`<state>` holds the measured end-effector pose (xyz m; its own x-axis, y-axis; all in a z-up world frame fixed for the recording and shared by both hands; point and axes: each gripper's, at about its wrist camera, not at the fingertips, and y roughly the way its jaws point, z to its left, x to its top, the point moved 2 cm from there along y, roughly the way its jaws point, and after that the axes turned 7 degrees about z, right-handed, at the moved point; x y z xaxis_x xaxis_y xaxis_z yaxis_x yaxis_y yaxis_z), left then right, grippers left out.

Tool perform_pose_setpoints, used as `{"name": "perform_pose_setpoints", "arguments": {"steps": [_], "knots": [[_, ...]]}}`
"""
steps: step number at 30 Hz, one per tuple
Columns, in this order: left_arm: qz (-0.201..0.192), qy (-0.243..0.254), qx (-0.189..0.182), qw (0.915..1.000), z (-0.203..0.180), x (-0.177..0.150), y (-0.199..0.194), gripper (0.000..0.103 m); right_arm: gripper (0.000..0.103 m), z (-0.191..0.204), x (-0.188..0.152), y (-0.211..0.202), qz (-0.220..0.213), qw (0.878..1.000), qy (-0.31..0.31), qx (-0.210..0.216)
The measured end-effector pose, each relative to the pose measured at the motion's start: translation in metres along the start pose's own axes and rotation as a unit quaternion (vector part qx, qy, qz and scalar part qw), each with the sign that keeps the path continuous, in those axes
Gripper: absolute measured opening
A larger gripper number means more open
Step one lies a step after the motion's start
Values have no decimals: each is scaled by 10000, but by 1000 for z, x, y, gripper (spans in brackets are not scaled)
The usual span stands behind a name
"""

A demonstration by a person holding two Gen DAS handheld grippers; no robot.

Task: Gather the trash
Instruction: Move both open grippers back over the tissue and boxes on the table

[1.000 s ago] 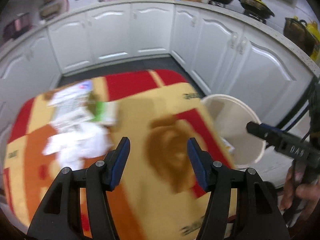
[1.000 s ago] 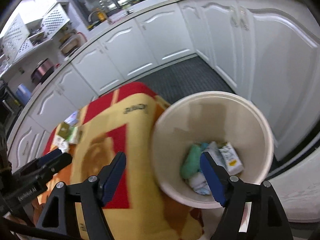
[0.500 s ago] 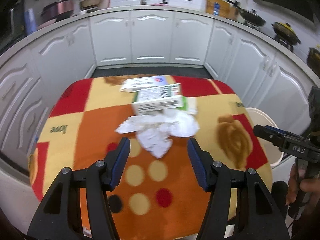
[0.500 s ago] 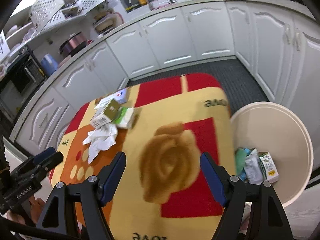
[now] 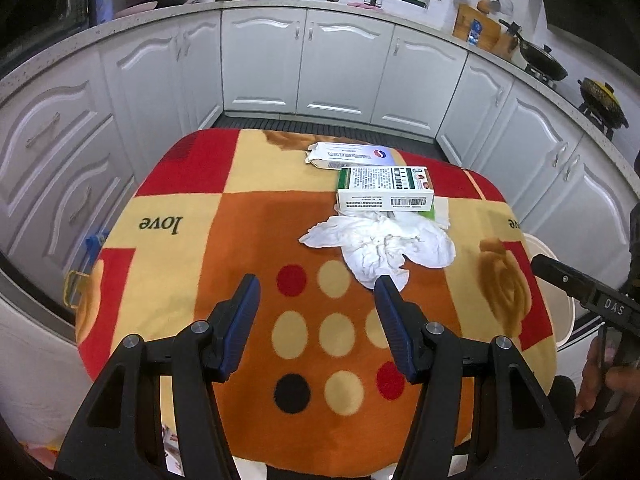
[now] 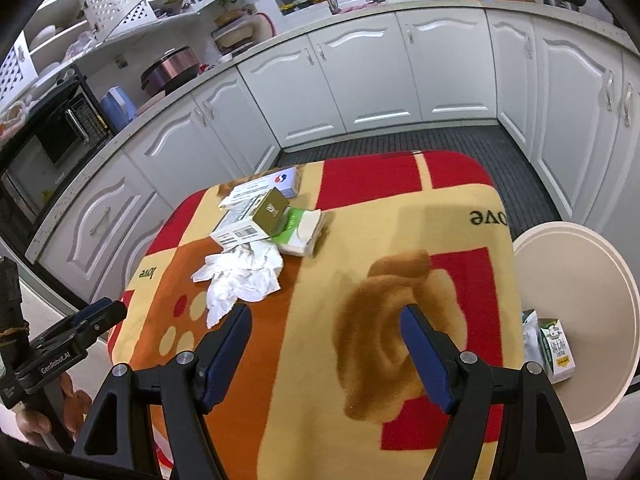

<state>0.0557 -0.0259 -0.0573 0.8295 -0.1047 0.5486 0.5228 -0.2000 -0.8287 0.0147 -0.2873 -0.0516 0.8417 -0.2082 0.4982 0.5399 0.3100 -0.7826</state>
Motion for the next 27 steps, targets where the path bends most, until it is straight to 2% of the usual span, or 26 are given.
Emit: {"name": "perform_pose_setpoints", "arguments": {"steps": [7,13,19,27], "knots": [[-67,31,97,9999,2,-4,-10,58,74,9,7,1,-71,9999,-28,141],[-140,-190,74,9997,17,-2,-14,60,74,19,11,10,93,9997,-121,176],[168,-632,-264,9975,39,4,4,60,75,16,5,12,173,9997,-56,183],[349,-654,-251,9969,57,6,24,62,77,12,7,22,282,9995,-121,40]]}}
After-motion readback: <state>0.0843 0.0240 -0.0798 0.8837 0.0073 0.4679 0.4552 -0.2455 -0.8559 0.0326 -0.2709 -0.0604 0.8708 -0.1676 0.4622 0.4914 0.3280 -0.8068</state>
